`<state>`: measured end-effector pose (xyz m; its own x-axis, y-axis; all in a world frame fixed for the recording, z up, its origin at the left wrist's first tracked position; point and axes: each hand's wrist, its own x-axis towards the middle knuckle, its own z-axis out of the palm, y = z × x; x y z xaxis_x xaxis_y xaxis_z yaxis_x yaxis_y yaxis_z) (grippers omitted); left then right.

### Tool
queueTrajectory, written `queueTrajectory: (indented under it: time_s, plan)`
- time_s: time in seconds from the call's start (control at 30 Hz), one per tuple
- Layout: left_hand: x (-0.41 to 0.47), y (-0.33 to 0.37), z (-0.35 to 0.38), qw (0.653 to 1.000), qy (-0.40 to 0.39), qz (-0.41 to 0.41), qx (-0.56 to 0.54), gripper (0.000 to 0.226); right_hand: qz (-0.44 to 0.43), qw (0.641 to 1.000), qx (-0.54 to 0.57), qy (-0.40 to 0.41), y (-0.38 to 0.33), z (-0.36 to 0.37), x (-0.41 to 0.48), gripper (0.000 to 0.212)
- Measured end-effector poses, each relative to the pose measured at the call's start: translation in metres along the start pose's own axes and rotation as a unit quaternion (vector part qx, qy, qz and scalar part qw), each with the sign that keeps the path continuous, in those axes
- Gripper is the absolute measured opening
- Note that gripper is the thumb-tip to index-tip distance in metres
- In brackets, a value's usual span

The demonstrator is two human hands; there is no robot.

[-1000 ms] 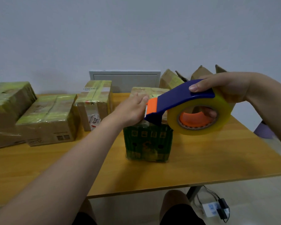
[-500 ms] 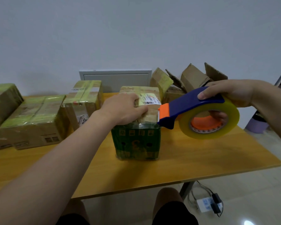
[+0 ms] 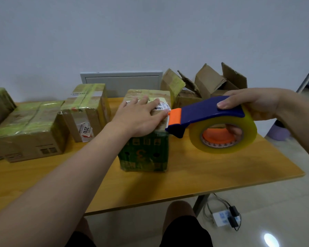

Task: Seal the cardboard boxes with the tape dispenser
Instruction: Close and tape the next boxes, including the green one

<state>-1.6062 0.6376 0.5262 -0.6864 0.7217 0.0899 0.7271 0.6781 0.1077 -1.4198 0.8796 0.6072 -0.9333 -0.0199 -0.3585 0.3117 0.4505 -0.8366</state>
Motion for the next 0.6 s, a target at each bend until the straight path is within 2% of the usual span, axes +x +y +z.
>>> queueTrajectory:
  time_s: [0.13, 0.27, 0.4, 0.6]
  plan:
    - [-0.002, -0.005, 0.000, 1.000, 0.008, 0.001, -0.013, 0.102, 0.021, 0.999, 0.040, 0.026, 0.021, -0.010, -0.015, 0.070]
    - [-0.001, 0.003, 0.000, 1.000, 0.004, -0.002, -0.006, 0.116, 0.028, 0.999, 0.005, 0.018, 0.012, -0.008, -0.022, 0.063]
    - [-0.001, 0.008, 0.000, 1.000, 0.010, -0.008, 0.005, 0.115, 0.038, 0.996, -0.078, -0.015, -0.021, 0.002, -0.013, 0.066]
    - [0.002, 0.006, 0.003, 1.000, 0.006, -0.006, 0.008, 0.110, 0.133, 0.977, -0.162, -0.039, -0.079, 0.017, 0.004, 0.045]
